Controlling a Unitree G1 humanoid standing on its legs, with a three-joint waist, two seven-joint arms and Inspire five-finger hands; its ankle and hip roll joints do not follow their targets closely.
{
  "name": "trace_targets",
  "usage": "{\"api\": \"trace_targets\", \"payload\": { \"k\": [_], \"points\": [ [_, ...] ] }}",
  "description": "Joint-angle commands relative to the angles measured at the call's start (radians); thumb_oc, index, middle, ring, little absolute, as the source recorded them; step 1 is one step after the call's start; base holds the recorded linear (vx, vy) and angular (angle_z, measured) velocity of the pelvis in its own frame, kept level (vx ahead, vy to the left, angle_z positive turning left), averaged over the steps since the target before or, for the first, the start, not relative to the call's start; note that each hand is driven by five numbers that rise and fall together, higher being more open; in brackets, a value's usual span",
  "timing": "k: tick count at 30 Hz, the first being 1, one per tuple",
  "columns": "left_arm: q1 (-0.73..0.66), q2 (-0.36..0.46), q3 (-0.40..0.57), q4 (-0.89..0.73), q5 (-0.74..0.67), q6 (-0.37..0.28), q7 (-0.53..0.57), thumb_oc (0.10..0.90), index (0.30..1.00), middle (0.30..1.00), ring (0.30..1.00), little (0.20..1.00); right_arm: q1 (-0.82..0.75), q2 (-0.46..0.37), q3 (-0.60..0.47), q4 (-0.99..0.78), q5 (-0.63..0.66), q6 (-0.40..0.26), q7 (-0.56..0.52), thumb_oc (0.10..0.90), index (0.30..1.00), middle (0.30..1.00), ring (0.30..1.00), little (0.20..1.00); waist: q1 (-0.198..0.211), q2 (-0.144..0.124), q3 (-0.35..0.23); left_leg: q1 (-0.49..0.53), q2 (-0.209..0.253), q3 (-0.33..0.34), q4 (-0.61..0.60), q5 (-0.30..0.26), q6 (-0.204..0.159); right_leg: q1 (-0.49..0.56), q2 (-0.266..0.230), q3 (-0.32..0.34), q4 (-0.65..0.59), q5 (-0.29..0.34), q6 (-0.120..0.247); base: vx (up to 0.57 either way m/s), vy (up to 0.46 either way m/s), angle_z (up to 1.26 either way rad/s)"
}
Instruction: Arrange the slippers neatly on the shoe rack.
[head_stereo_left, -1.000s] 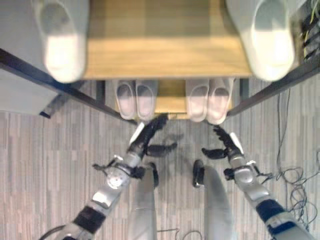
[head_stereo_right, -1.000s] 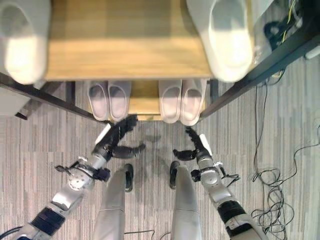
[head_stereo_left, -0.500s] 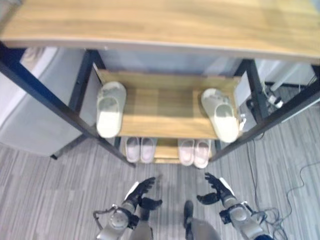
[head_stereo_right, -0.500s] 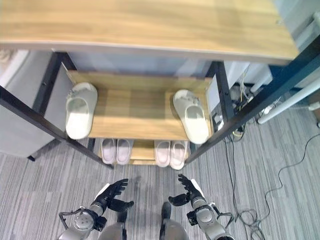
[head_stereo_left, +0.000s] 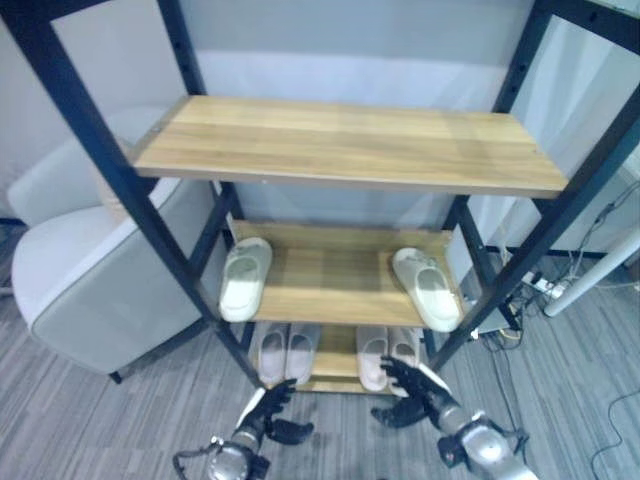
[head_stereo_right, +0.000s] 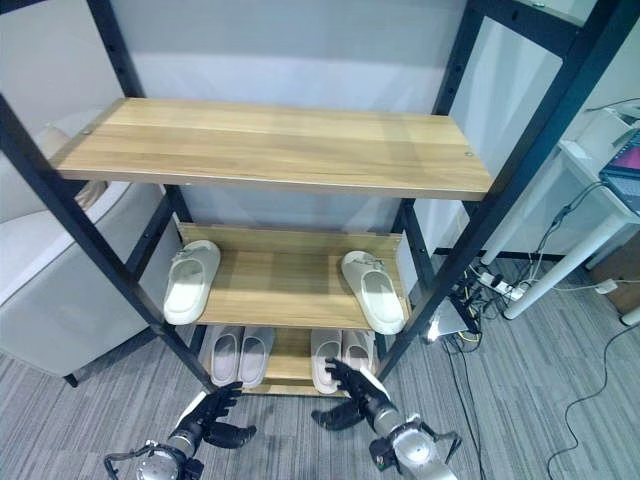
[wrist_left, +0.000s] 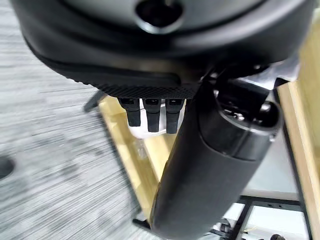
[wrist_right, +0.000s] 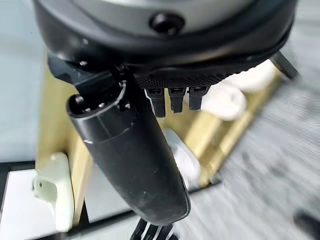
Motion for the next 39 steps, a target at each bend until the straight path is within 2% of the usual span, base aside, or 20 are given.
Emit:
{"api": "trace_targets", "payload": {
  "k": [1, 8, 13, 14, 15, 18, 19, 20, 21, 22, 23, 28, 29, 34, 39],
  "points": [
    [-0.051, -0.018, -0.007, 0.028, 0.01, -0.05, 0.009, 0.8, 0.9, 0.9, 0.9, 0.9, -0.094, 0.019, -0.06, -0.166, 0.147, -0.107, -0.004, 0.8, 0.9, 0.9, 0.9, 0.9, 0.017, 0.003, -0.012, -0.014, -0.023, 0.014, -0.008, 0.015, -0.007, 0.031, 0.007, -0.008, 0.016, -0.071, 0.029, 0.05, 0.015, 0.05],
    [-0.032, -0.041, -0.007, 0.089, 0.028, -0.045, 0.007, 0.8, 0.9, 0.9, 0.9, 0.9, -0.154, 0.011, -0.14, -0.275, 0.199, -0.152, -0.065, 0.8, 0.9, 0.9, 0.9, 0.9, 0.027, 0.003, -0.019, 0.006, -0.023, 0.01, -0.008, -0.001, -0.001, 0.052, 0.005, -0.011, 0.016, -0.078, 0.031, 0.03, 0.013, 0.02],
    [-0.031, -0.053, -0.007, 0.144, 0.043, -0.042, 0.015, 0.8, 0.9, 0.9, 0.9, 0.9, -0.238, -0.002, -0.198, -0.334, 0.169, -0.19, -0.133, 0.8, 0.9, 0.9, 0.9, 0.9, 0.037, 0.0, -0.024, 0.009, -0.021, 0.009, -0.008, -0.008, 0.001, 0.057, 0.004, -0.014, 0.015, -0.081, 0.032, 0.03, 0.024, 0.07],
    [-0.034, -0.058, -0.005, 0.179, 0.055, -0.04, 0.022, 0.8, 0.9, 0.9, 0.9, 0.9, -0.289, -0.02, -0.223, -0.355, 0.105, -0.204, -0.177, 0.8, 0.9, 0.9, 0.9, 0.9, 0.043, -0.003, -0.026, 0.008, -0.02, 0.008, -0.008, -0.01, 0.001, 0.055, 0.002, -0.016, 0.015, -0.081, 0.034, 0.02, 0.018, 0.04],
    [-0.035, -0.059, -0.005, 0.181, 0.056, -0.041, 0.022, 0.8, 0.9, 0.9, 0.9, 0.9, -0.29, -0.02, -0.223, -0.355, 0.104, -0.204, -0.178, 0.8, 0.9, 0.9, 0.9, 0.9, 0.043, -0.003, -0.025, 0.008, -0.02, 0.008, -0.008, -0.01, 0.001, 0.055, 0.002, -0.016, 0.015, -0.081, 0.034, 0.03, 0.028, 0.03],
    [-0.035, -0.062, -0.004, 0.218, 0.072, -0.045, 0.027, 0.8, 0.9, 0.9, 0.9, 0.9, -0.409, -0.103, -0.25, -0.321, -0.116, -0.208, -0.278, 0.8, 0.9, 0.9, 0.9, 0.9, 0.062, -0.012, -0.028, 0.009, -0.021, 0.004, -0.008, -0.026, 0.004, 0.059, 0.0, -0.021, 0.014, -0.091, 0.038, 0.05, 0.025, 0.04],
    [-0.037, -0.064, -0.003, 0.218, 0.072, -0.046, 0.028, 0.8, 0.9, 0.9, 0.9, 0.9, -0.413, -0.103, -0.249, -0.319, -0.119, -0.209, -0.282, 0.8, 0.9, 0.9, 0.9, 0.9, 0.062, -0.011, -0.024, 0.004, -0.022, 0.004, -0.008, -0.014, 0.005, 0.053, -0.001, -0.021, 0.015, -0.081, 0.038, -0.02, 0.044, 0.07],
    [-0.042, -0.064, -0.006, 0.24, 0.079, -0.047, 0.029, 0.8, 0.9, 0.9, 0.9, 0.9, -0.484, -0.149, -0.239, -0.277, -0.209, -0.203, -0.324, 0.8, 0.9, 0.9, 0.9, 0.9, 0.072, -0.017, -0.022, 0.001, -0.024, 0.003, -0.008, -0.016, 0.008, 0.052, -0.004, -0.024, 0.015, -0.08, 0.04, 0.01, 0.021, 0.05],
    [-0.042, -0.064, -0.005, 0.24, 0.079, -0.047, 0.029, 0.8, 0.9, 0.9, 0.9, 0.9, -0.484, -0.148, -0.238, -0.277, -0.209, -0.203, -0.324, 0.8, 0.9, 0.9, 0.9, 0.9, 0.072, -0.017, -0.025, 0.006, -0.022, 0.003, -0.008, -0.028, 0.006, 0.058, -0.003, -0.023, 0.014, -0.09, 0.041, 0.02, 0.028, 0.06],
    [-0.045, -0.062, -0.006, 0.239, 0.079, -0.048, 0.03, 0.8, 0.9, 0.9, 0.9, 0.9, -0.519, -0.178, -0.23, -0.259, -0.255, -0.192, -0.342, 0.8, 0.9, 0.9, 0.9, 0.9, 0.078, -0.02, -0.021, -0.001, -0.025, 0.003, -0.008, -0.017, 0.01, 0.052, -0.006, -0.025, 0.016, -0.08, 0.041, 0.06, 0.019, 0.02],
    [-0.048, -0.053, -0.01, 0.244, 0.077, -0.052, 0.032, 0.8, 0.9, 0.9, 0.9, 0.9, -0.588, -0.225, -0.198, -0.208, -0.352, -0.176, -0.375, 0.8, 0.9, 0.9, 0.9, 0.9, 0.091, -0.028, -0.022, 0.001, -0.026, -0.001, -0.008, -0.032, 0.013, 0.055, -0.005, -0.025, 0.014, -0.089, 0.043, 0.02, 0.034, -0.01],
    [-0.06, -0.051, -0.026, 0.25, 0.074, -0.06, 0.036, 0.8, 0.9, 0.9, 0.9, 0.9, -0.749, -0.298, -0.085, -0.049, -0.574, -0.118, -0.436, 0.8, 0.9, 0.9, 0.9, 0.9, 0.11, -0.041, -0.014, -0.009, -0.032, -0.003, -0.008, -0.036, 0.022, 0.046, -0.012, -0.019, 0.015, -0.084, 0.048, 0.02, 0.027, -0.01],
    [-0.061, -0.051, -0.025, 0.25, 0.074, -0.061, 0.036, 0.8, 0.9, 0.9, 0.9, 0.9, -0.751, -0.297, -0.084, -0.047, -0.574, -0.118, -0.437, 0.8, 0.9, 0.9, 0.9, 0.9, 0.109, -0.04, -0.014, -0.009, -0.032, -0.003, -0.008, -0.037, 0.022, 0.046, -0.012, -0.019, 0.015, -0.084, 0.048, 0.0, 0.023, -0.05],
    [-0.078, -0.049, -0.039, 0.252, 0.055, -0.068, 0.048, 0.8, 0.9, 0.9, 0.9, 0.9, -0.896, -0.336, 0.059, 0.178, -0.782, -0.05, -0.467, 0.8, 0.9, 0.9, 0.9, 0.9, 0.125, -0.061, -0.007, -0.017, -0.036, -0.001, -0.008, -0.042, 0.032, 0.034, -0.019, -0.012, 0.013, -0.078, 0.056, 0.0, 0.023, -0.01],
    [-0.094, -0.045, -0.031, 0.26, 0.034, -0.07, 0.066, 0.8, 0.9, 0.9, 0.9, 0.9, -0.977, -0.345, 0.139, 0.293, -0.882, -0.01, -0.468, 0.8, 0.9, 0.9, 0.9, 0.9, 0.131, -0.082, -0.002, -0.025, -0.039, 0.0, -0.008, -0.045, 0.034, 0.025, -0.022, -0.009, 0.012, -0.073, 0.06, 0.0, 0.012, -0.03]
  ]
}}
